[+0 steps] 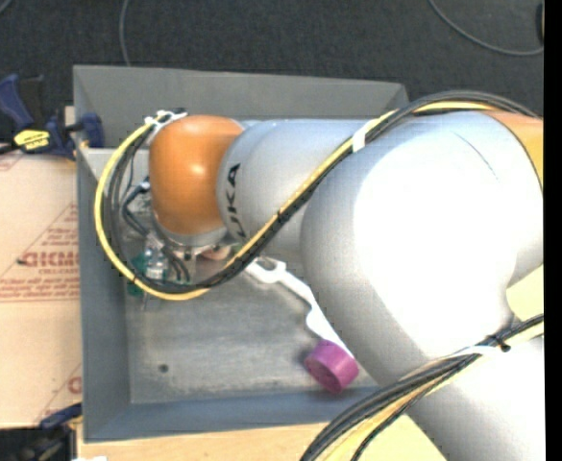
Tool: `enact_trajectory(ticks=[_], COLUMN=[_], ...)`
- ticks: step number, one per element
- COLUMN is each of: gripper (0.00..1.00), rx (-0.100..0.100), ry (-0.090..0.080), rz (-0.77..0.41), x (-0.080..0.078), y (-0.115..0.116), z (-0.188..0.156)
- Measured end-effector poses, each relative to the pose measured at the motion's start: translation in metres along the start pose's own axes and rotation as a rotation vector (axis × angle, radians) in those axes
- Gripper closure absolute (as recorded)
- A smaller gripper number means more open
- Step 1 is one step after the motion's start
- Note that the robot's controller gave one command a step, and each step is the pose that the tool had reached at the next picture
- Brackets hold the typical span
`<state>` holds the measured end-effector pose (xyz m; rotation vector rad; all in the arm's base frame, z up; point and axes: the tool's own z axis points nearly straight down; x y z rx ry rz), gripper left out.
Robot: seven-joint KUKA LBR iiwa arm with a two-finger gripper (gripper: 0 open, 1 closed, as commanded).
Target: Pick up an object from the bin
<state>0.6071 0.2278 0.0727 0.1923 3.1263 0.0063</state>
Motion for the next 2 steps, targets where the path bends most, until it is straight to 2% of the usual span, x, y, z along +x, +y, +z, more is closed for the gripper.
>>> enact_trajectory(ticks=[1,2], gripper=[1.00,1.00], rx=[-0.001,0.004], ry=[0.000,0.009], rz=[0.001,0.002], x=[0.000,0.003], y=[0.000,-0.001], z=[0.000,-0.013])
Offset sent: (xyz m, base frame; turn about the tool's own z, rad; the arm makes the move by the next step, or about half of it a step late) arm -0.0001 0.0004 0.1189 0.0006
